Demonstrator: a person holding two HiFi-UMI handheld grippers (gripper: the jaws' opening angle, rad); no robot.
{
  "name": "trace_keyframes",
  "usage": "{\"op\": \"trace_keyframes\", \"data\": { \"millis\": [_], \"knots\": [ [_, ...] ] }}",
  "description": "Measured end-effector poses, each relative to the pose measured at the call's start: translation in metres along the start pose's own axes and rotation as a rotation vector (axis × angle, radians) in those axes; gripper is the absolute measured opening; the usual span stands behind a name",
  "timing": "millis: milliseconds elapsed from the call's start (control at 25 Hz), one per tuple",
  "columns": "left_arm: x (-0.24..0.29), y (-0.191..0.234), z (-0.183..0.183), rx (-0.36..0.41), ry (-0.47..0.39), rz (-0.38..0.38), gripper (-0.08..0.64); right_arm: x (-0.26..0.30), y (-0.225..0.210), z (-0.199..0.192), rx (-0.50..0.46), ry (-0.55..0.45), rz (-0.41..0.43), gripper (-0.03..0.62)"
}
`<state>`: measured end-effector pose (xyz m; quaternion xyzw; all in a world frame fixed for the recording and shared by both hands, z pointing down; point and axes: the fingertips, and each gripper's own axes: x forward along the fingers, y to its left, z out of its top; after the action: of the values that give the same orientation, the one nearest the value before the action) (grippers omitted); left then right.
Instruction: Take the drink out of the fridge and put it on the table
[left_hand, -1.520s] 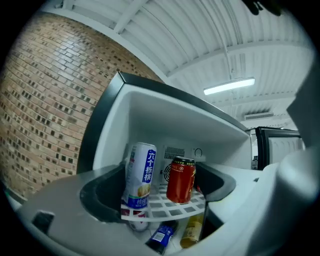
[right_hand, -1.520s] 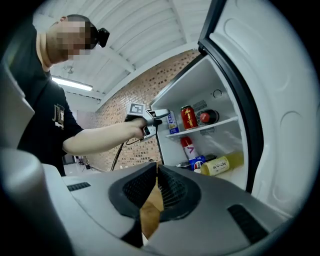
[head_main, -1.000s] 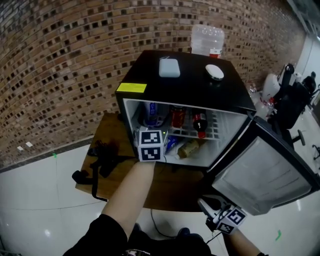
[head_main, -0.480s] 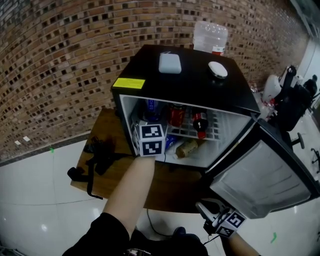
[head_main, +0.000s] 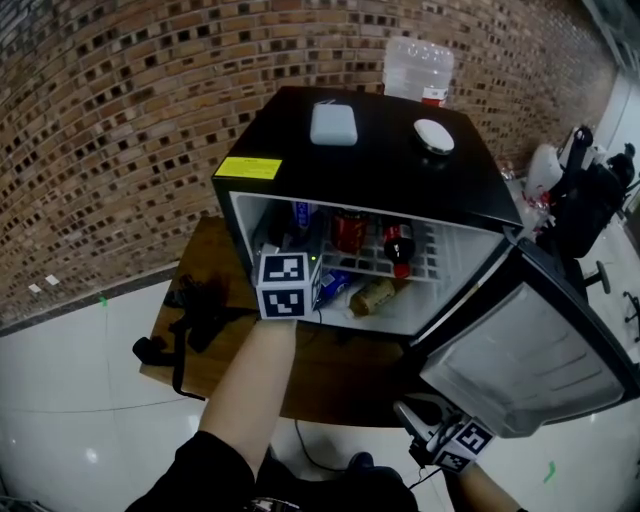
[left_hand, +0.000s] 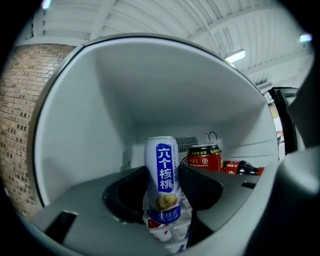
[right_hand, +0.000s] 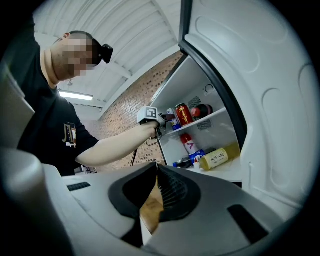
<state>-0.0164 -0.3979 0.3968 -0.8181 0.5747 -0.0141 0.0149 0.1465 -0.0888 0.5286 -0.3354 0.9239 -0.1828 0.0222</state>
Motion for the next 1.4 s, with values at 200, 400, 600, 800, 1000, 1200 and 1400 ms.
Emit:
{"op": "trace_keyframes", "data": {
  "millis": [200, 400, 600, 800, 1000, 1200, 1400],
  "knots": [
    [-0.025, -0.004, 0.001, 0.031, -0.035, -0.036, 0.199, 0.011, 0.004, -0.002, -0.004, 0.004, 0.022, 0.031],
    [-0.061, -0.007, 0.0, 0.033, -0.086, -0.108, 0.199, 0.018, -0.002, -0.004, -0.03, 0.007, 0.025, 0.031],
    [-0.108, -0.031, 0.0, 0.058, -0.168, -0.286, 0.199, 0.023, -0.01, 0.004, -0.057, -0.013, 0.018, 0.031],
    [-0.159, -0.067, -0.046, 0.014, -0.166, -0.505, 0.199, 0.023, -0.024, 0.011, -0.086, -0.04, -0.021, 0.029],
    [-0.188, -0.095, -0.114, -0.023, -0.135, -0.636, 0.199, 0.029, -0.043, 0.0, -0.116, -0.039, -0.052, 0.029],
    [-0.211, -0.127, -0.166, -0.052, -0.098, -0.756, 0.199, 0.035, -0.054, -0.016, -0.132, -0.022, -0.079, 0.029],
    [-0.215, -0.151, -0.217, -0.023, -0.007, -0.79, 0.199, 0.04, -0.061, -0.035, -0.12, -0.014, -0.088, 0.029]
  ]
}}
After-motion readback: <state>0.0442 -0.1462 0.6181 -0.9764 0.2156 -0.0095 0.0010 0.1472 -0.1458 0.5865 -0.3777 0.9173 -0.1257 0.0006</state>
